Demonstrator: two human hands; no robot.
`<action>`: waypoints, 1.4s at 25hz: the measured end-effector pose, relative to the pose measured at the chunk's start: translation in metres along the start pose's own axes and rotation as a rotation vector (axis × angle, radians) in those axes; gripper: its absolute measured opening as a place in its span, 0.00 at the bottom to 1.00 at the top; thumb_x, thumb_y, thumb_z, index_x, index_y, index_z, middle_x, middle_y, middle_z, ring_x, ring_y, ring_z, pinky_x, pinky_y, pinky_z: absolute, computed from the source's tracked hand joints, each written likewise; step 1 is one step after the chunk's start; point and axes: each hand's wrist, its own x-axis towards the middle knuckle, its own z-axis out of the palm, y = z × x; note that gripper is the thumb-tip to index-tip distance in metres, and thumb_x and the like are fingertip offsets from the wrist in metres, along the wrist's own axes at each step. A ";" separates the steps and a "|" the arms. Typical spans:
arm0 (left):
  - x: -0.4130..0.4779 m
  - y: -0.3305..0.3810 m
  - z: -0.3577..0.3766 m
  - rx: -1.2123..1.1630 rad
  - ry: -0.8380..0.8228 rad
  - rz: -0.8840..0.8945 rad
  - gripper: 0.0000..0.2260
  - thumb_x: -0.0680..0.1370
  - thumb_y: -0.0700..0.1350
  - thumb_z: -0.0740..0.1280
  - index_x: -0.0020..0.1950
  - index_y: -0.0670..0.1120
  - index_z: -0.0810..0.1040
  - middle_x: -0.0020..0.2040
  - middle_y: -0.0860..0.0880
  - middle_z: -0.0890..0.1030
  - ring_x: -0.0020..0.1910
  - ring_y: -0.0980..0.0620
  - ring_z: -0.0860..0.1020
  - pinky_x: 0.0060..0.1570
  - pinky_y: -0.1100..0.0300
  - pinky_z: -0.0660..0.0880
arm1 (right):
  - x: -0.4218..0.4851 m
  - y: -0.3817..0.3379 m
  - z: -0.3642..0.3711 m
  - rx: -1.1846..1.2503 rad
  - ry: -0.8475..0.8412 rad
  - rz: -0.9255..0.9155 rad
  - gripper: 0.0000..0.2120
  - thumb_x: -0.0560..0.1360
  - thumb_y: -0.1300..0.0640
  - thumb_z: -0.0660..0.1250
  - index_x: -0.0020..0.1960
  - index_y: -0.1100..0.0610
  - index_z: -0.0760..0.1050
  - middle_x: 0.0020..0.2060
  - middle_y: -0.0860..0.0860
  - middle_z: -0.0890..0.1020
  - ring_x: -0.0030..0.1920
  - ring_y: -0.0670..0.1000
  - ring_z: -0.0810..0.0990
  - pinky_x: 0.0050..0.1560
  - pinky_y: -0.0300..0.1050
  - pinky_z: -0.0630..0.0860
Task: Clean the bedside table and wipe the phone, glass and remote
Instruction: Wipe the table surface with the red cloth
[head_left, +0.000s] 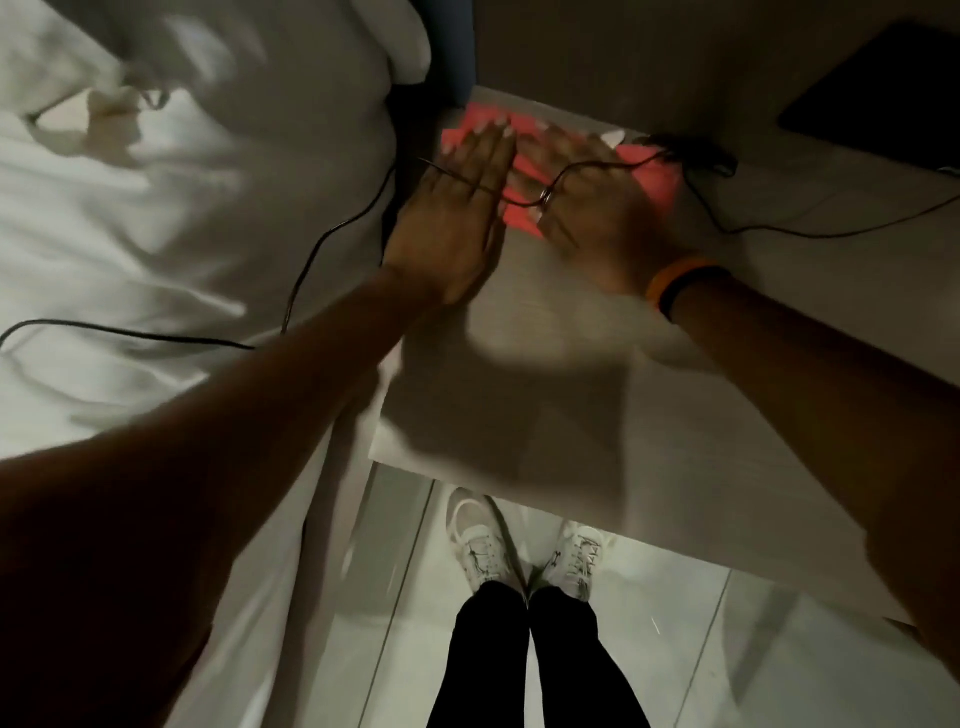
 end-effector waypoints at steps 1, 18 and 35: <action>0.016 -0.001 -0.004 -0.004 -0.010 0.004 0.29 0.83 0.46 0.55 0.82 0.39 0.53 0.82 0.40 0.55 0.82 0.44 0.54 0.81 0.48 0.49 | 0.006 0.009 -0.003 0.019 -0.023 0.027 0.24 0.86 0.51 0.47 0.79 0.54 0.61 0.80 0.56 0.62 0.81 0.58 0.57 0.81 0.59 0.53; -0.004 0.110 0.033 -0.087 0.019 0.106 0.25 0.81 0.42 0.58 0.79 0.40 0.63 0.80 0.39 0.62 0.80 0.40 0.60 0.80 0.44 0.55 | -0.129 0.000 0.007 0.038 -0.010 0.542 0.20 0.84 0.49 0.51 0.74 0.43 0.68 0.81 0.51 0.59 0.82 0.58 0.54 0.78 0.68 0.52; -0.142 0.215 0.064 0.001 -0.057 0.269 0.22 0.78 0.41 0.61 0.72 0.41 0.75 0.73 0.39 0.74 0.71 0.39 0.74 0.66 0.44 0.75 | -0.326 -0.032 0.004 0.060 -0.112 0.267 0.38 0.75 0.63 0.62 0.79 0.41 0.57 0.82 0.48 0.54 0.83 0.54 0.51 0.79 0.64 0.53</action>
